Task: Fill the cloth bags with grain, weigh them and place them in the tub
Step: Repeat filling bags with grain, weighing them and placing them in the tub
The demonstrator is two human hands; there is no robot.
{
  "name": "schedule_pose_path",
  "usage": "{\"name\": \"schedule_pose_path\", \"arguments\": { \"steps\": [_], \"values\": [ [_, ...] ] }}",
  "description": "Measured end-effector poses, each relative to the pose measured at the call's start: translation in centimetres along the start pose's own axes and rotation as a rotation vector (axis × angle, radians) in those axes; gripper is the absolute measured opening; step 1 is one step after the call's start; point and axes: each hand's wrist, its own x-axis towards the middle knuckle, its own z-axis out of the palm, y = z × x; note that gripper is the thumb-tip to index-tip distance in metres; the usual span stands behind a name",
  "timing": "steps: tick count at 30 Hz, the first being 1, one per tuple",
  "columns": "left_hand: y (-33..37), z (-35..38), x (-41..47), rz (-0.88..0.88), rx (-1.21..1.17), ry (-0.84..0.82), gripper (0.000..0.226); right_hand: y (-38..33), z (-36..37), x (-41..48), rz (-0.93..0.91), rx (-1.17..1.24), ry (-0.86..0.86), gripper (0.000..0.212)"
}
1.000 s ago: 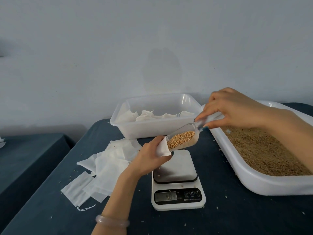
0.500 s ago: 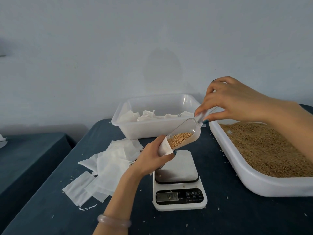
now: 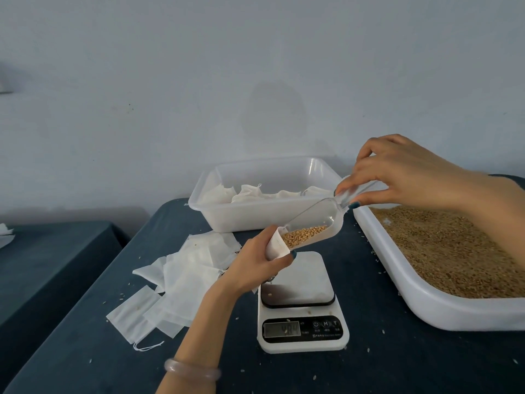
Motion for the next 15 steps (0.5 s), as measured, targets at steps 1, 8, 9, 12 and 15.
{"name": "schedule_pose_path", "arguments": {
  "steps": [1,8,9,12,15],
  "values": [
    [0.1,0.0,0.0,0.0,-0.003,0.004,0.035,0.1,0.3,-0.2,0.012,0.022,-0.002,0.042],
    [0.4,-0.4,-0.2,0.05,-0.179,-0.011,0.023,1.1,3.5,-2.7,0.267,0.464,-0.078,0.029],
    [0.5,-0.4,-0.2,0.056,-0.201,-0.018,0.021,1.0,4.1,-3.0,0.279,0.545,-0.097,0.03],
    [0.7,-0.4,-0.4,0.069,-0.288,-0.037,0.012,0.3,5.6,-4.0,0.341,0.732,-0.165,0.026],
    [0.9,-0.5,-0.5,0.083,-0.358,-0.05,0.015,0.0,6.3,-4.7,0.442,0.939,-0.159,0.029]
  ]
}}
